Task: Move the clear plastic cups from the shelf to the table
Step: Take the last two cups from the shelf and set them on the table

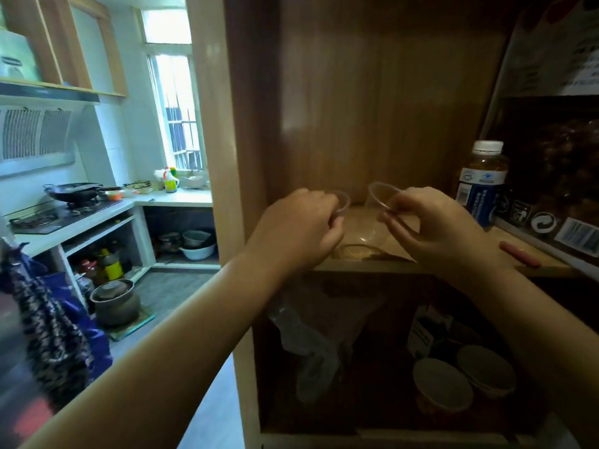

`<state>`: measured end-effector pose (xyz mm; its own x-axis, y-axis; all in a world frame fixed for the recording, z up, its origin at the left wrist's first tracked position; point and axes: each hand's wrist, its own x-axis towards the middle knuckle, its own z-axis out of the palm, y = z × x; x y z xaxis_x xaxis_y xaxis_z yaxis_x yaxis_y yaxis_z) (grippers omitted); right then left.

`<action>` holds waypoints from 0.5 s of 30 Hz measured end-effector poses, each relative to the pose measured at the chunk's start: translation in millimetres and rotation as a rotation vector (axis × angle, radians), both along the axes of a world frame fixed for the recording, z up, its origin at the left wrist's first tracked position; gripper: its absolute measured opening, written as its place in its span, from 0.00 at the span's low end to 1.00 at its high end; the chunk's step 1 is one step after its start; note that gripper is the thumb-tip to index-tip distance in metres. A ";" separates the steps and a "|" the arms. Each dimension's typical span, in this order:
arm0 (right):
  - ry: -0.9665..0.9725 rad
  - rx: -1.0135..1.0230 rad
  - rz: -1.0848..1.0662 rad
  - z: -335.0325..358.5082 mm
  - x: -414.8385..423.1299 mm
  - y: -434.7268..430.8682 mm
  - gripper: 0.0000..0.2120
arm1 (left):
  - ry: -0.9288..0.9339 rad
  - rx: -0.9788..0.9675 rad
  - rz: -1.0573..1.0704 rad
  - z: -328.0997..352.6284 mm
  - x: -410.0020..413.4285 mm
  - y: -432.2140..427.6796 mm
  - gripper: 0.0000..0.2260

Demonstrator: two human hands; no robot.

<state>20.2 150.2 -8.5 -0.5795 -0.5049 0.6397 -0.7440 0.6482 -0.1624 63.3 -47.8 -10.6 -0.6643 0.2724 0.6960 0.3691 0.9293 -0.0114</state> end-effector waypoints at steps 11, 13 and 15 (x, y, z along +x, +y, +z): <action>0.056 -0.039 0.219 -32.1 133.1 -136.6 0.09 | 0.079 0.167 0.194 -50.2 176.2 -131.0 0.07; 0.017 -0.059 0.300 -40.3 158.7 -173.7 0.11 | 0.049 0.192 0.273 -61.2 214.6 -166.4 0.09; 0.004 -0.046 0.365 -51.2 184.5 -214.3 0.11 | 0.024 0.200 0.355 -71.8 254.1 -199.8 0.10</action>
